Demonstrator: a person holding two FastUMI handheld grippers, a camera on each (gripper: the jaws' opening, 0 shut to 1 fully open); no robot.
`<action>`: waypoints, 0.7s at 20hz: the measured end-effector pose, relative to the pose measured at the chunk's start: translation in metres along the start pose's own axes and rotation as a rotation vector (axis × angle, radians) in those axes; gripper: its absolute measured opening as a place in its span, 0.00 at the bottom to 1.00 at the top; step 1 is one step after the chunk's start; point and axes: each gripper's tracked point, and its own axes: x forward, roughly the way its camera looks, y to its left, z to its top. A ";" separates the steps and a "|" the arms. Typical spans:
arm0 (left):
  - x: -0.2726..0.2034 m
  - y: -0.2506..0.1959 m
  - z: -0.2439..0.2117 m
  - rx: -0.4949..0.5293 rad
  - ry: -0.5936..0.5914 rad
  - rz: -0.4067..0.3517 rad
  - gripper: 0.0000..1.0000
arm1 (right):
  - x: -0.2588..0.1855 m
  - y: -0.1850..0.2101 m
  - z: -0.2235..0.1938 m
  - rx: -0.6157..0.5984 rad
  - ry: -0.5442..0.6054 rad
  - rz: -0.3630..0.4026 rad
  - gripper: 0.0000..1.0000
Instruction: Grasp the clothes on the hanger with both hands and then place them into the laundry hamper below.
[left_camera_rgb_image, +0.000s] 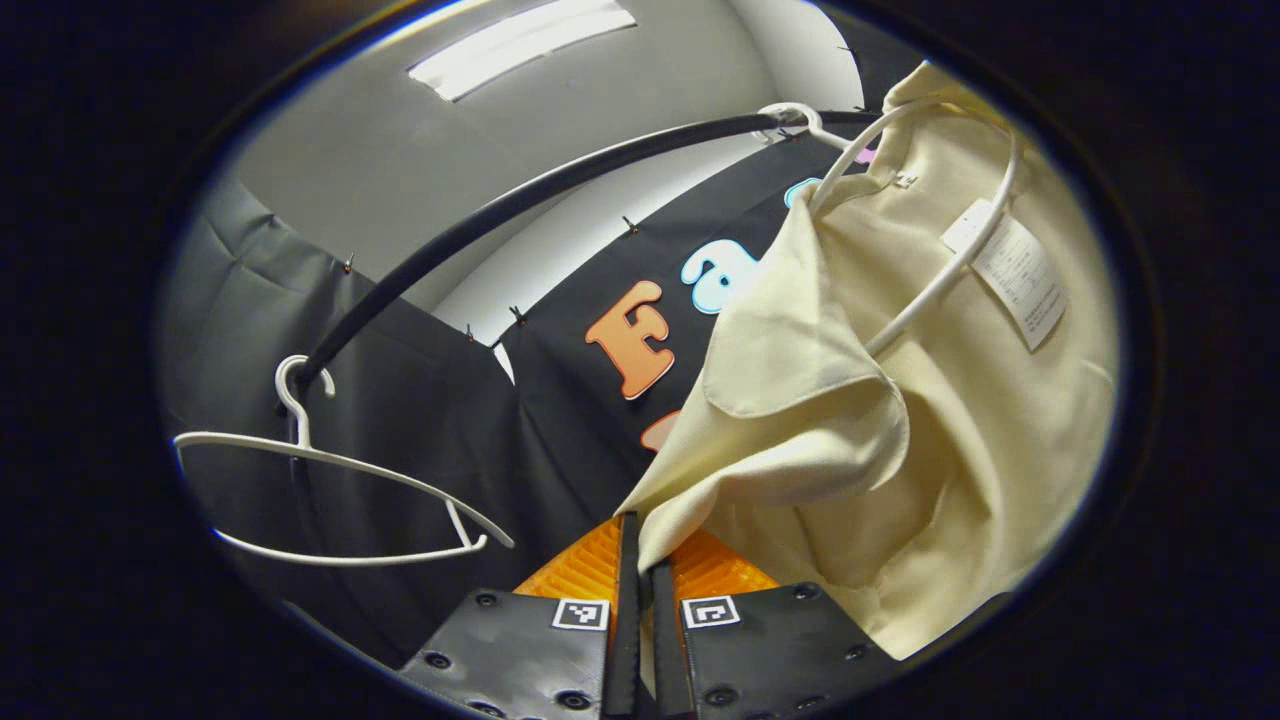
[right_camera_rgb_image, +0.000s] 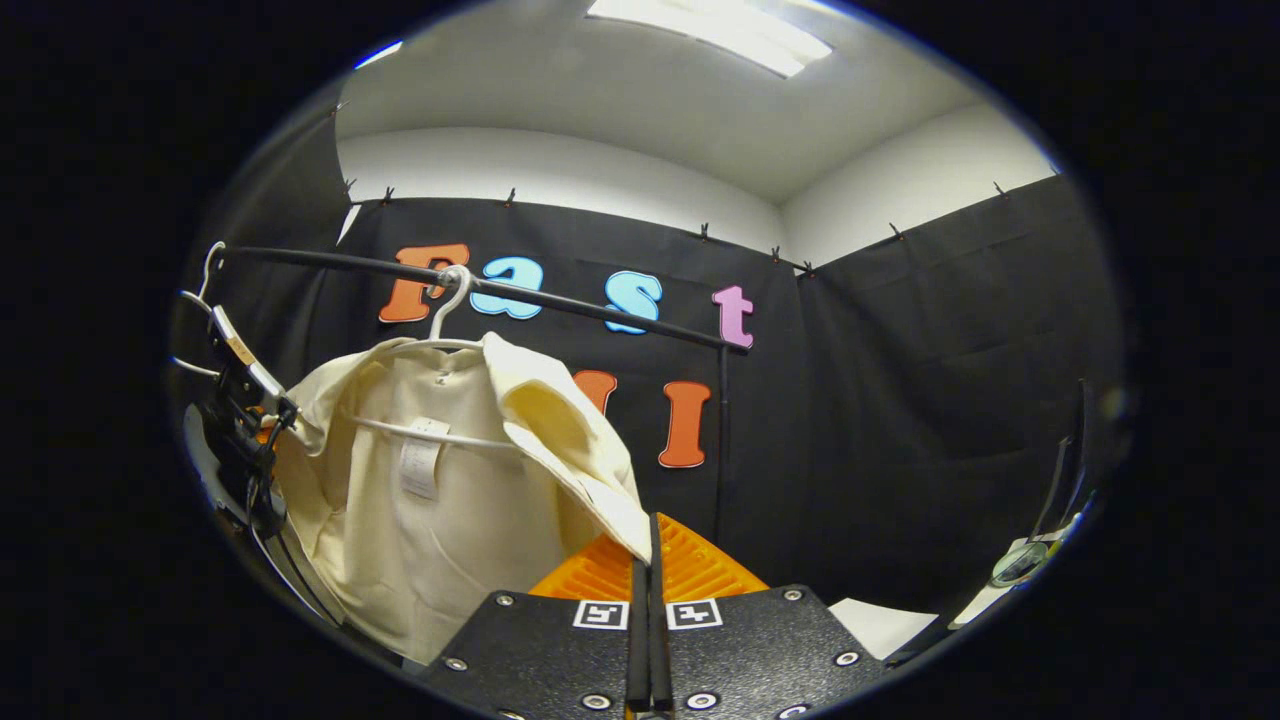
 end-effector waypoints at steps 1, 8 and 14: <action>0.008 0.004 0.002 0.018 -0.002 0.009 0.13 | 0.003 -0.008 0.006 0.001 -0.013 -0.013 0.00; 0.048 0.023 0.023 -0.048 -0.045 0.030 0.13 | 0.060 -0.056 0.067 -0.042 -0.116 -0.105 0.00; 0.066 0.030 0.024 -0.223 -0.052 0.023 0.13 | 0.134 -0.081 0.103 -0.027 -0.179 -0.164 0.00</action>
